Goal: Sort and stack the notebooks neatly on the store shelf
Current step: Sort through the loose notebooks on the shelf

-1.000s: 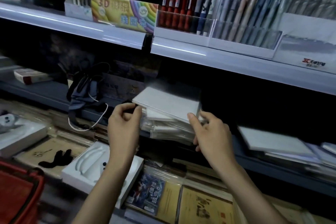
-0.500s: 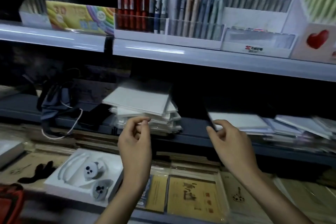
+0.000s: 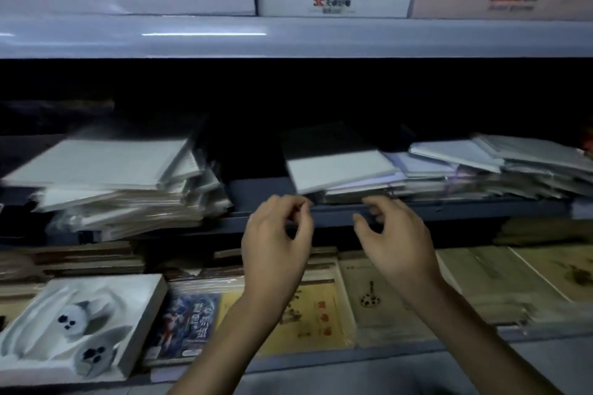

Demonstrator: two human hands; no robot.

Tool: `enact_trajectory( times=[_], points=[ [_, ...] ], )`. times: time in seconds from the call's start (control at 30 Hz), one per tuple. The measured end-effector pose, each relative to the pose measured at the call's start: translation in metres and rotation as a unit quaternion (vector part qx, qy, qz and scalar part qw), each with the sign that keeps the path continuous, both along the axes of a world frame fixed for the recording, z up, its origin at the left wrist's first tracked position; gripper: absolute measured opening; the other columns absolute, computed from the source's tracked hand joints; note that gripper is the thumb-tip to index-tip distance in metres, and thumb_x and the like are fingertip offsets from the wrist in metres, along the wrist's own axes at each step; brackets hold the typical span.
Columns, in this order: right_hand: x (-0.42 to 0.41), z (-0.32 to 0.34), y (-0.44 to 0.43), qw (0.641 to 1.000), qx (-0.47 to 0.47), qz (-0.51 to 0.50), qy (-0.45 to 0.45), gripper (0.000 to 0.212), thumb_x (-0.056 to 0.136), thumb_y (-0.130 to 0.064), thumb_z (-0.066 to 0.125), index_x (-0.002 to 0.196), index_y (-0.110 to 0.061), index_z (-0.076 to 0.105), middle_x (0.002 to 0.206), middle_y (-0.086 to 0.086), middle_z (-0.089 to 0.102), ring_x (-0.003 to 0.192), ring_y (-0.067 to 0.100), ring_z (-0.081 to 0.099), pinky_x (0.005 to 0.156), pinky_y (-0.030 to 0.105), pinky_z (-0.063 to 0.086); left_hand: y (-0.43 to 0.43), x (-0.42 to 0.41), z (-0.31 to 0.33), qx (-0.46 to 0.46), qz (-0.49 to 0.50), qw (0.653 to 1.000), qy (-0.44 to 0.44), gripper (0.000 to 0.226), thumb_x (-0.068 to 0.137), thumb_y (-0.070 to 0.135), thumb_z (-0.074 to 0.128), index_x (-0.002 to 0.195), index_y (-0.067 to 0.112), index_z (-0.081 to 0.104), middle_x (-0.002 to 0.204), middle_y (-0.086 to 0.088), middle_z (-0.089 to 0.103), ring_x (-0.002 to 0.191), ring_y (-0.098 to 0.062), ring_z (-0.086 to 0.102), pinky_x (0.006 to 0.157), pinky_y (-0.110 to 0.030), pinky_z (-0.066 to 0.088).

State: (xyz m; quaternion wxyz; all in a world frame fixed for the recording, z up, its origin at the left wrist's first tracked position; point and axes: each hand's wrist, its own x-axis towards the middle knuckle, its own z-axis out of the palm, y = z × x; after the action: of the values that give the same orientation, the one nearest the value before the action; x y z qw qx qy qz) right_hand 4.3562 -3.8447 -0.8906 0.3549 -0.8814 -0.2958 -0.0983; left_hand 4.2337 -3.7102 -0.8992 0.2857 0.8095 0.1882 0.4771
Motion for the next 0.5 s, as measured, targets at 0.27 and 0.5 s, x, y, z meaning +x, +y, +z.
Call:
enact_trajectory(
  times=[0.27,0.5],
  points=[
    [0.004,-0.005,-0.007,0.999,-0.025,-0.038,-0.005,0.036,0.099,-0.039,0.056,0.132,-0.027,0.060,0.123,-0.005,0.061,0.110,0.019,0.060,0.078,0.029,0.044,-0.005,0.056,-0.012,0.288,0.038,0.950,0.113,0.049,0.090,0.015,0.068,0.139,0.014,0.061,0.141,-0.013,0.056,0.133,-0.036,0.052,0.108,-0.049,0.037],
    [0.006,-0.008,-0.010,0.999,0.004,-0.040,-0.006,0.031,0.097,-0.032,0.058,0.126,-0.024,0.064,0.113,-0.003,0.066,0.102,0.018,0.062,0.078,0.029,0.049,-0.020,0.086,-0.019,0.283,0.069,0.936,0.196,0.060,0.097,0.024,0.050,0.156,0.011,0.043,0.152,-0.016,0.049,0.146,-0.036,0.042,0.121,-0.056,0.028]
  ],
)
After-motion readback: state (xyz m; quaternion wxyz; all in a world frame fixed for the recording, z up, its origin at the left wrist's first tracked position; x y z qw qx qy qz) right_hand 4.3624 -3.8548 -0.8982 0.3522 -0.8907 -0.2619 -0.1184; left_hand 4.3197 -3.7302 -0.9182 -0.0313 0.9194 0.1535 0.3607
